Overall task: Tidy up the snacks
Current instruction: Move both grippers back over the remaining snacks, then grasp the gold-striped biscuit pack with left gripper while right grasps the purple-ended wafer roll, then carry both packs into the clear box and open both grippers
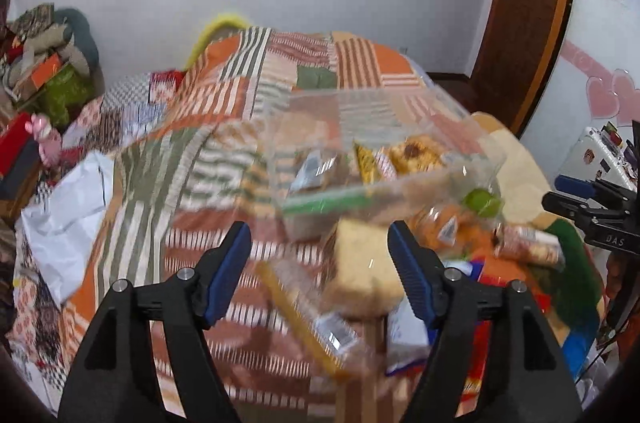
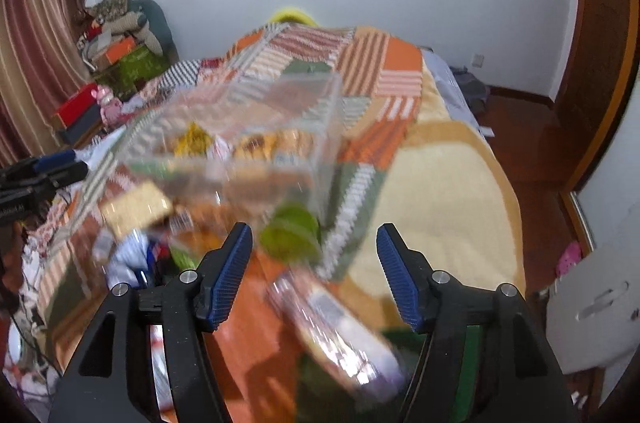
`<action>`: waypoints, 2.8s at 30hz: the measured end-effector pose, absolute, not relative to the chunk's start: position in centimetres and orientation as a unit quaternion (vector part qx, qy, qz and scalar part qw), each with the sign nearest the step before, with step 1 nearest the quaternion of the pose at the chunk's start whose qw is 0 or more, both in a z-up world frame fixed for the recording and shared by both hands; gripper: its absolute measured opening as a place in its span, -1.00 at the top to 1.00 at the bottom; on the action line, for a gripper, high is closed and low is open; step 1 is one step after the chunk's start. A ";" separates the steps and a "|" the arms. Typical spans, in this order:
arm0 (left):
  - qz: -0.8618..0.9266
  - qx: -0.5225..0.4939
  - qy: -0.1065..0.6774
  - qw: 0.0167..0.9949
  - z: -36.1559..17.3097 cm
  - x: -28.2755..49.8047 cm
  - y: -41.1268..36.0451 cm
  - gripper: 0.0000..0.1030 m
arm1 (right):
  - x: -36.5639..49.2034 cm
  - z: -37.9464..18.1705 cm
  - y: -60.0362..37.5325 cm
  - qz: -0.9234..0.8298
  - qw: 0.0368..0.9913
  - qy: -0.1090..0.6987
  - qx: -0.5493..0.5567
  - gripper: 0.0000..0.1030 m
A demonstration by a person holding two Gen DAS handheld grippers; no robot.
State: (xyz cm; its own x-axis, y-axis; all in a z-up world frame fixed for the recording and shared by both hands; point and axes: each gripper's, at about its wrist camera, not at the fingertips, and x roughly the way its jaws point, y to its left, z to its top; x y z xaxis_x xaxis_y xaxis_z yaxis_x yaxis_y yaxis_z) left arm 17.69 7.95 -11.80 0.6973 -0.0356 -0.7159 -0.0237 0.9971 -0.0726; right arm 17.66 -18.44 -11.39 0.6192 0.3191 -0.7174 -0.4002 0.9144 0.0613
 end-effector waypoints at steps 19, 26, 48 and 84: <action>-0.001 -0.085 0.477 0.875 -19.7 15.6 9.5 -0.38 | 16.8 -16.3 -18.7 0.217 0.858 0.464 -0.032 -0.17; 0.033 -0.083 0.472 0.877 -19.3 14.9 11.6 -0.38 | 14.8 -16.5 -17.9 0.252 0.847 0.467 -0.035 0.08; 0.027 -0.046 0.463 0.885 -20.9 18.2 9.7 0.23 | 16.0 -17.6 -17.1 0.218 0.859 0.463 -0.017 0.19; 0.003 -0.055 0.328 0.943 -8.2 20.2 8.5 0.23 | 18.7 -7.8 -13.8 0.272 0.909 0.316 0.025 0.19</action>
